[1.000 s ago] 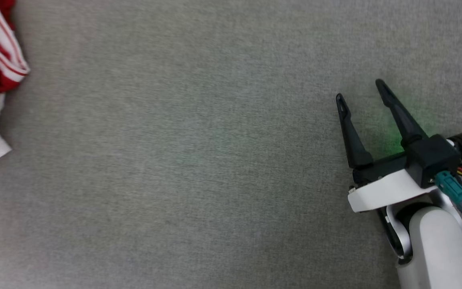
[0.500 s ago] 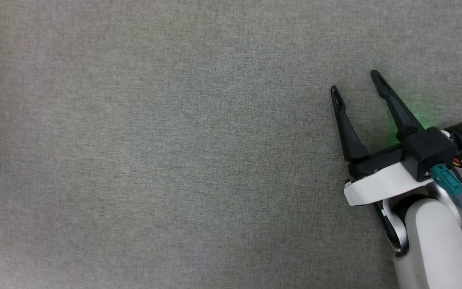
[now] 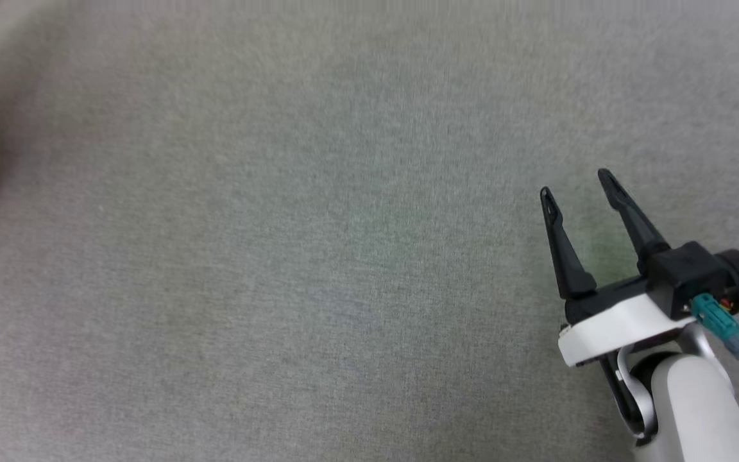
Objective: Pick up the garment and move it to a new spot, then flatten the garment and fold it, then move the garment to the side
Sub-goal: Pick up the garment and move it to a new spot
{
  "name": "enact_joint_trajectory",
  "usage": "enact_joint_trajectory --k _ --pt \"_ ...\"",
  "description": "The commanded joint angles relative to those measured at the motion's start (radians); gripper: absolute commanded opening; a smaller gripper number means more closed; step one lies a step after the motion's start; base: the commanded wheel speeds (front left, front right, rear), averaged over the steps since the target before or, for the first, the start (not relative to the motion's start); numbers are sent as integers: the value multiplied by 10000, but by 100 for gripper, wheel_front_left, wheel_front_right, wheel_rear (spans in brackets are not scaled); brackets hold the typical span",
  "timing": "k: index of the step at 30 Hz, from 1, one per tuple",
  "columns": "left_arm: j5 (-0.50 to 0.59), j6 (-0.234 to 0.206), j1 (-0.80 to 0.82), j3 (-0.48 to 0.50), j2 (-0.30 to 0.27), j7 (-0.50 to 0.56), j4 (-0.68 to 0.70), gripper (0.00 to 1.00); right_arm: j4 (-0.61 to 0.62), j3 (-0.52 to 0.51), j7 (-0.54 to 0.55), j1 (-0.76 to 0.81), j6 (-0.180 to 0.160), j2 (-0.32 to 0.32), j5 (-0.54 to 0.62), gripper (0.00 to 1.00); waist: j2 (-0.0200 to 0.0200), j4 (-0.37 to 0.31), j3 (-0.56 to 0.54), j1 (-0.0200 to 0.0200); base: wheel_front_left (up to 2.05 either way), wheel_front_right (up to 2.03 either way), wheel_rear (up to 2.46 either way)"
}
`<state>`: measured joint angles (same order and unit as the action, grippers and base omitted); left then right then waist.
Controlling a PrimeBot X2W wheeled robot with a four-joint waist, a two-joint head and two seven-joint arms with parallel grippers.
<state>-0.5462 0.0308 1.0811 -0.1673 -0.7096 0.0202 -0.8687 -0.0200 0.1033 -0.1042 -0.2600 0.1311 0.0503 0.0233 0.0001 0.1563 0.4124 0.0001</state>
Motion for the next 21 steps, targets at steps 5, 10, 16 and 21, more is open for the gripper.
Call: enact_joint_trajectory --k 5,10,16,21 --pt "247 -178 342 -223 594 -1293 394 0 -176 -133 -159 507 -7 0 -428 100 -1 -337 -1665 -1 0 0 0" --pt "78 -104 -35 -357 1312 -1735 901 0 -256 -278 -245 867 -7 0 -681 100 -1 -798 -2394 -1 0 0 0" --pt "-104 -223 -653 -673 2309 -1868 1902 0 -230 -466 -248 1202 -7 -3 -780 100 -1 -1301 -2876 -1 0 0 0" --pt "-418 -470 -1692 -1029 3430 -1760 3409 0 -213 -460 -194 1427 -7 -5 -923 100 -1 -1966 -3089 -1 0 0 0"
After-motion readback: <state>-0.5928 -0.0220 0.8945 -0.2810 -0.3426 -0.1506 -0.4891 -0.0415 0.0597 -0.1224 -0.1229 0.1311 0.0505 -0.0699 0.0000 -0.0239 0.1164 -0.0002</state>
